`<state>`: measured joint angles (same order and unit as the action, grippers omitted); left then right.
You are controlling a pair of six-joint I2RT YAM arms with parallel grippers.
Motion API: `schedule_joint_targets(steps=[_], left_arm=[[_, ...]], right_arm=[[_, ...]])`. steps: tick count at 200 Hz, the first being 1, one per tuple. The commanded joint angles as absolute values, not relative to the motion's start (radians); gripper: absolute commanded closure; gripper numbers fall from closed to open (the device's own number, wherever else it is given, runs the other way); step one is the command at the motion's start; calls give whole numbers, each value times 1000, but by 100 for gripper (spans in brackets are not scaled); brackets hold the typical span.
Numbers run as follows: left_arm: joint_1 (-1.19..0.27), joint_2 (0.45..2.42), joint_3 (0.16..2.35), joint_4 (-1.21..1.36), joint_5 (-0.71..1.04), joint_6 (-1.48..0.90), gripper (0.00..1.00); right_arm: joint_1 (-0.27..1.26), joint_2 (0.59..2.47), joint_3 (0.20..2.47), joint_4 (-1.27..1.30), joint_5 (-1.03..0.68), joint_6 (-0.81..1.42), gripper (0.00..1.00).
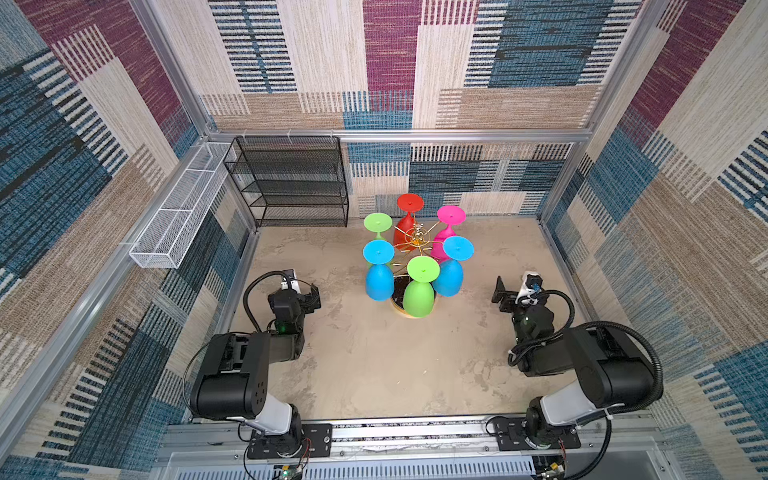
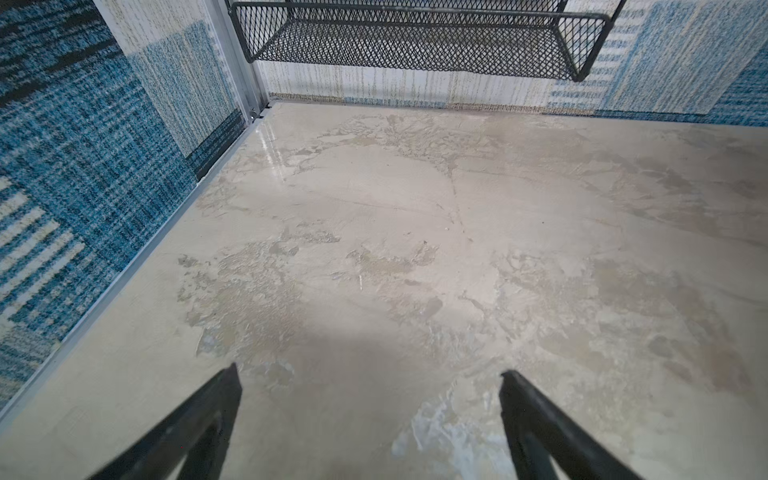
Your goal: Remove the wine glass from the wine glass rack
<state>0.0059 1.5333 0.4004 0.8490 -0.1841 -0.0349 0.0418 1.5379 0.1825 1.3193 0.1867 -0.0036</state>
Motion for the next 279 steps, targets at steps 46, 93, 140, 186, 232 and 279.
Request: schedule_joint_targets(steps=[46, 93, 140, 186, 232, 279], left_arm=[[6, 1535, 407, 849, -198, -40, 1], [6, 1534, 407, 850, -199, -40, 1], [6, 1528, 398, 859, -206, -43, 1], [-29, 1320, 378, 735, -289, -24, 1], [-28, 953, 443, 575, -317, -278, 1], [-11, 725, 475, 551, -255, -421, 1]], right_arm=[[41, 1540, 188, 1336, 198, 1, 1], [41, 1540, 187, 1335, 198, 0, 1], [41, 1539, 186, 1338, 197, 0, 1], [67, 1322, 301, 933, 195, 21, 1], [40, 1172, 732, 186, 83, 460, 1], [32, 940, 733, 272, -317, 583, 8]])
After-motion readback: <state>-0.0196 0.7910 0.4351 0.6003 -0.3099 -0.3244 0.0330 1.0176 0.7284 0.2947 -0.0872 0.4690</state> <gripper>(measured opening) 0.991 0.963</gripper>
